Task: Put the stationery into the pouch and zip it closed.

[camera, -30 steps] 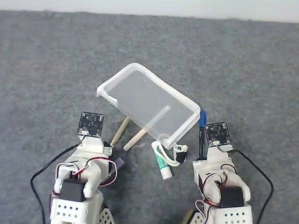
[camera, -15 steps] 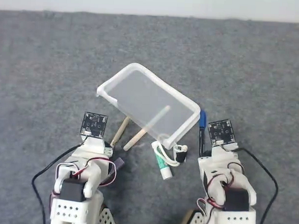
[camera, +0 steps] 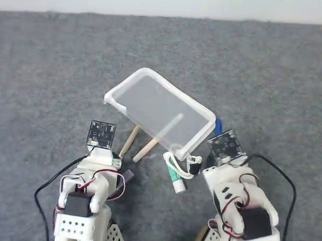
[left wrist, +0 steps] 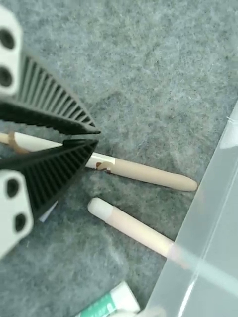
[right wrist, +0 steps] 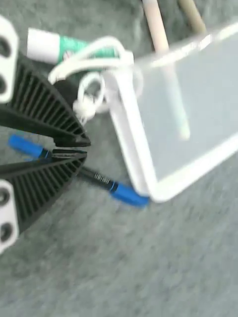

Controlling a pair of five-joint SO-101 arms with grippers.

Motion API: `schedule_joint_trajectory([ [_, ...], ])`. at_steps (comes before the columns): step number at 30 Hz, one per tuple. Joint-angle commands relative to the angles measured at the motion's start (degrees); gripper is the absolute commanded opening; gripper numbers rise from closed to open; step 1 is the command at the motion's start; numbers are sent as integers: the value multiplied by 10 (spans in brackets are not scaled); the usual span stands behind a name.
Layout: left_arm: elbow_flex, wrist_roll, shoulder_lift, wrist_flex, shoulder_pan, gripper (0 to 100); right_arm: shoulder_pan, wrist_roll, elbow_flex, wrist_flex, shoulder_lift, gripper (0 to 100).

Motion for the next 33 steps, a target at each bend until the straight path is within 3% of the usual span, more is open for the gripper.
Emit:
schedule_joint_trajectory([
  [1, -7, -5, -12, 2, 0, 12, -47, 7, -33, -8, 5, 49],
  [11, -7, -5, -12, -1, 1, 12, -90, -85, -16, -29, 6, 243],
  [18, -7, -5, -12, -1, 1, 12, -172, -85, 43, -74, 6, 200],
  [25, -7, -5, -12, -1, 1, 12, -168, -85, 69, -77, 6, 195],
  [33, -7, -5, -12, -1, 1, 12, -105, -113, 67, -77, 6, 195],
])
